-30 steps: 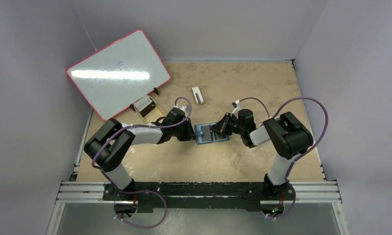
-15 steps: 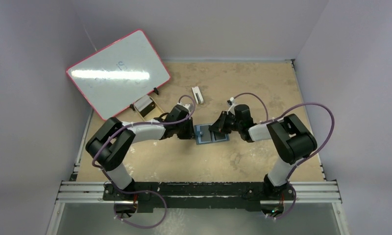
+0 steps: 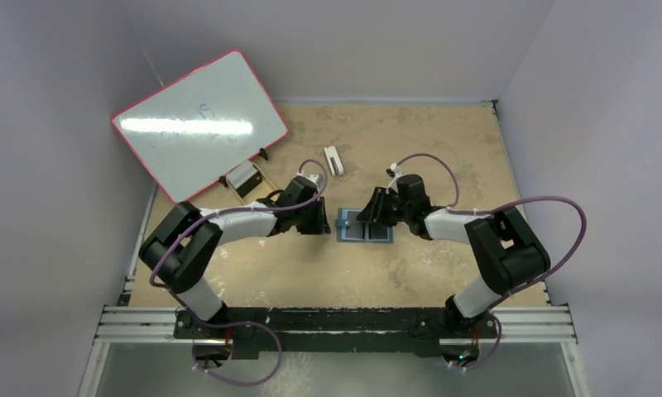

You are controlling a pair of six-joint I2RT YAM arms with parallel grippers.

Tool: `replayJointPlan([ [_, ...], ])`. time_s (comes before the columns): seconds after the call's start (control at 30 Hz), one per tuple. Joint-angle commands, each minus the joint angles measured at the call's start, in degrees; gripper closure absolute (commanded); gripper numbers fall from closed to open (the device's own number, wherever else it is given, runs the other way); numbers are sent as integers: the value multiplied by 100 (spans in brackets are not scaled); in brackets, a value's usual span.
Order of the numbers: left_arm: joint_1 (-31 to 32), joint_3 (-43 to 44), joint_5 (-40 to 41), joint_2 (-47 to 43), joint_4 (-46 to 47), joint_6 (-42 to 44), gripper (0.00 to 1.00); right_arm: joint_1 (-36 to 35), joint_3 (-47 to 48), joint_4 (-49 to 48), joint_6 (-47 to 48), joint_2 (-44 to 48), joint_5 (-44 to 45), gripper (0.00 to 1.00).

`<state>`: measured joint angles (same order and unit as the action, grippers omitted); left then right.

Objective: Put the credit cards into the card holder
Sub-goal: Insert the credit card into the card holder.

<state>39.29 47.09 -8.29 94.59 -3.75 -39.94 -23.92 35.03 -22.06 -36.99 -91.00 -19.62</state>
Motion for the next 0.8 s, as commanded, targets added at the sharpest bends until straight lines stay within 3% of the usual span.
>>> replayJointPlan([
  [0.0,1,-20,42,-264,401,-202,77,-62,162,-164,95,-150,-131,58],
  [0.37,-2,161,-18,-90,799,-173,78,-411,112,-49,20,-2,-9,72],
  [0.6,4,473,27,75,430,-16,77,-421,-192,260,-192,606,172,67],
  [0.7,11,505,240,-162,-75,104,70,-426,-194,467,-107,872,231,65],
  [0.77,87,392,241,-323,-281,151,56,-437,-145,709,15,1020,374,62],
])
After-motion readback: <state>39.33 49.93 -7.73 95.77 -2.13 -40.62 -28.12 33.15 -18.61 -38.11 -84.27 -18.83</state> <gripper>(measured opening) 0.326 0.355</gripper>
